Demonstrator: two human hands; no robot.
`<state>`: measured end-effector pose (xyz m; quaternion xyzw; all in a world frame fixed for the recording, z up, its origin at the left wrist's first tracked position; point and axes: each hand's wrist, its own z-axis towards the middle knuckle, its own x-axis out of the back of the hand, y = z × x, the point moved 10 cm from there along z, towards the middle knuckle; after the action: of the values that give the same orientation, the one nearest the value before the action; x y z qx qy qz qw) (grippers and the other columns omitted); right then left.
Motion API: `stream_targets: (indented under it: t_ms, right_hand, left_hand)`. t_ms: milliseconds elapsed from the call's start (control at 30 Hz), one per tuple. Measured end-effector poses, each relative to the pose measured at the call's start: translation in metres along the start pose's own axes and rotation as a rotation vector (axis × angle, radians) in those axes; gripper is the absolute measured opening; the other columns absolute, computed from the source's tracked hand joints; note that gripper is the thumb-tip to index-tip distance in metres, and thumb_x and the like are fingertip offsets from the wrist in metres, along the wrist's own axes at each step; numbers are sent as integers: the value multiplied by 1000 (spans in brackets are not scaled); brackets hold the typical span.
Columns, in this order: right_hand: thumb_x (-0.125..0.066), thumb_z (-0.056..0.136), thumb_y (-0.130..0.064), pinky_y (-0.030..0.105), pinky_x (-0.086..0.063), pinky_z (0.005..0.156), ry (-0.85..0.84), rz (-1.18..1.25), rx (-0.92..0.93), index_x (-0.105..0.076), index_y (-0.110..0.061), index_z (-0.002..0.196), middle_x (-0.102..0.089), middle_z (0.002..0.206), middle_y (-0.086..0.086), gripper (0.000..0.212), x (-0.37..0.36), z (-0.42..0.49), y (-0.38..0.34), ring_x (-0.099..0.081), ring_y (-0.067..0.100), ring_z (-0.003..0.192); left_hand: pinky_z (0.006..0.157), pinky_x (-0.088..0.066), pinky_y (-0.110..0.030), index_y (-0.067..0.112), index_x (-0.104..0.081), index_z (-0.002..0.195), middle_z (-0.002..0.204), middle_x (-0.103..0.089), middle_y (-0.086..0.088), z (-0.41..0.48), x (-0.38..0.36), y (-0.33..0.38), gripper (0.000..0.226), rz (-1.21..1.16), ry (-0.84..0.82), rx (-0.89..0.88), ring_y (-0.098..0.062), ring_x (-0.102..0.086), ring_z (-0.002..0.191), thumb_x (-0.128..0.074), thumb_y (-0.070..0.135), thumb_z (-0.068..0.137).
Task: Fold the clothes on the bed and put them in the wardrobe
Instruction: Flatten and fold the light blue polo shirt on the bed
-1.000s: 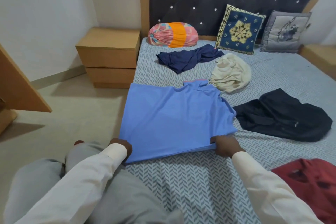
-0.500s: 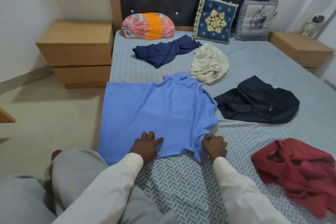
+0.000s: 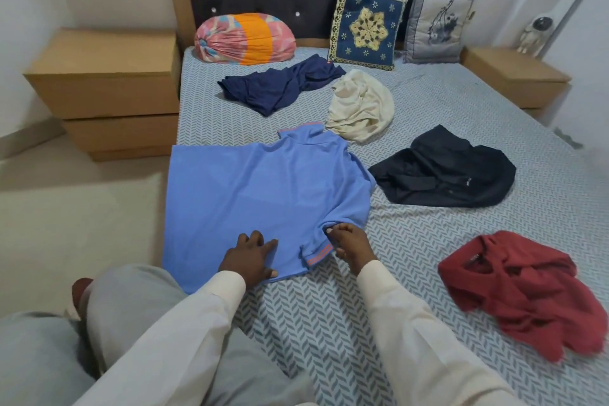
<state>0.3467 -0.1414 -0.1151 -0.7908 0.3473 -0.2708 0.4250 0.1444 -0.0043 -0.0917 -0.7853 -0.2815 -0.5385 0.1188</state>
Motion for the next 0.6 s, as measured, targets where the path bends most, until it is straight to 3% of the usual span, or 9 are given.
stream_targets:
  t_ms: [133,200,267,367,467,600]
  right_hand:
    - [-66,74,-10,23,-35,49,73,-79,96,-48,-10,66,-45,52,3,19,-2,9,-11,-42,16,53]
    - [-66,59,-24,31,-45,60,116,-147,117,-52,-7,75,-54,66,7,28,-1,32,1,-52,18,66]
    - [-67,58,-25,36,-51,72,175,-223,143,-52,-9,87,-59,75,5,37,-1,29,-4,-56,19,72]
    - [-69,72,-16,29,-48,67,211,-205,223,-45,-17,89,-55,75,1,29,2,1,-37,-52,15,64]
    - [-66,60,-26,39,-54,68,237,-94,240,-45,-28,87,-54,82,5,34,41,-9,-51,-55,21,68]
    - [-64,74,-8,31,-44,61,435,-295,279,-47,-20,104,-55,70,3,37,138,-33,-57,-52,22,57]
  left_hand:
    - [82,-44,-40,32,-19,152,140,-30,-6,-3,1,-1,72,65,4,-4,-33,-32,124,-48,61,92]
    - [88,-41,-42,32,-18,152,142,-29,-7,-4,1,-1,72,103,8,-9,-34,-32,124,-45,62,93]
    - [97,-37,-46,33,-16,153,145,-27,-8,-5,1,-2,73,129,10,-6,-35,-29,128,-42,64,93]
    - [109,-26,-54,35,-5,155,159,-8,-8,-5,-6,-9,81,88,-33,42,-37,-11,144,-42,68,91]
    - [112,-12,-64,39,12,153,162,20,-2,-5,-16,-22,94,-29,-114,153,-38,15,147,-45,73,86]
    - [110,-11,-70,38,21,150,159,28,-3,-5,-21,-28,105,-71,-167,229,-44,20,144,-47,78,81]
